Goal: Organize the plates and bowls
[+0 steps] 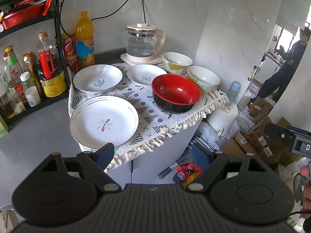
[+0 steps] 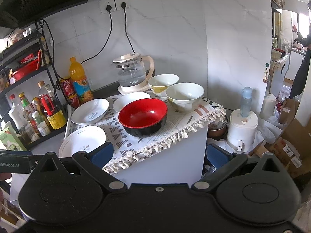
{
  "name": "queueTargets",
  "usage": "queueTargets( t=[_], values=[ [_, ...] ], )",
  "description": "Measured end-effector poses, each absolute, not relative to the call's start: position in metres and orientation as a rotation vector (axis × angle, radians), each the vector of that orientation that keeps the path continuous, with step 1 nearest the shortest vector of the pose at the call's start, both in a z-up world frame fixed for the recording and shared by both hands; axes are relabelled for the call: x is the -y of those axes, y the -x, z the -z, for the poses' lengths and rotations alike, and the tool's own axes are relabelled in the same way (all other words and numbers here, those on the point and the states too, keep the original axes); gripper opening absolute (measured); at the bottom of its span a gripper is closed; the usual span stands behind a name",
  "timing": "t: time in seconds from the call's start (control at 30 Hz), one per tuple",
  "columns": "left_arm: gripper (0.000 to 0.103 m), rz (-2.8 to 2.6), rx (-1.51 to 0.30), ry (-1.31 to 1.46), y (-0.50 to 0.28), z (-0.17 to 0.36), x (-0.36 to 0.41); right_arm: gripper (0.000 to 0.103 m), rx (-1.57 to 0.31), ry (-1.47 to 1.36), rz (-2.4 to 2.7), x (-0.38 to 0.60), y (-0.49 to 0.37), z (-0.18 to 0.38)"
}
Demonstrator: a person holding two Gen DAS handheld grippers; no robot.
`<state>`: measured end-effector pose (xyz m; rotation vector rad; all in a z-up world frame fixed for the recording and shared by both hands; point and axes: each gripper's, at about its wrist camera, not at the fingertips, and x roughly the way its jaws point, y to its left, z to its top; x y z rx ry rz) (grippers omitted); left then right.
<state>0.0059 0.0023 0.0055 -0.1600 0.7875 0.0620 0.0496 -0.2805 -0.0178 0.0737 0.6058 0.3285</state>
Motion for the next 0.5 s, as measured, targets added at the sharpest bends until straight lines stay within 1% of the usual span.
queueTargets(
  t=[0.5],
  values=[
    [0.085,-0.063,-0.790,0.173,-0.0003,-0.0070,-0.0033,0.103,-0.616,-0.048,-0.334,0.2790,-0.0489,0.0147]
  ],
)
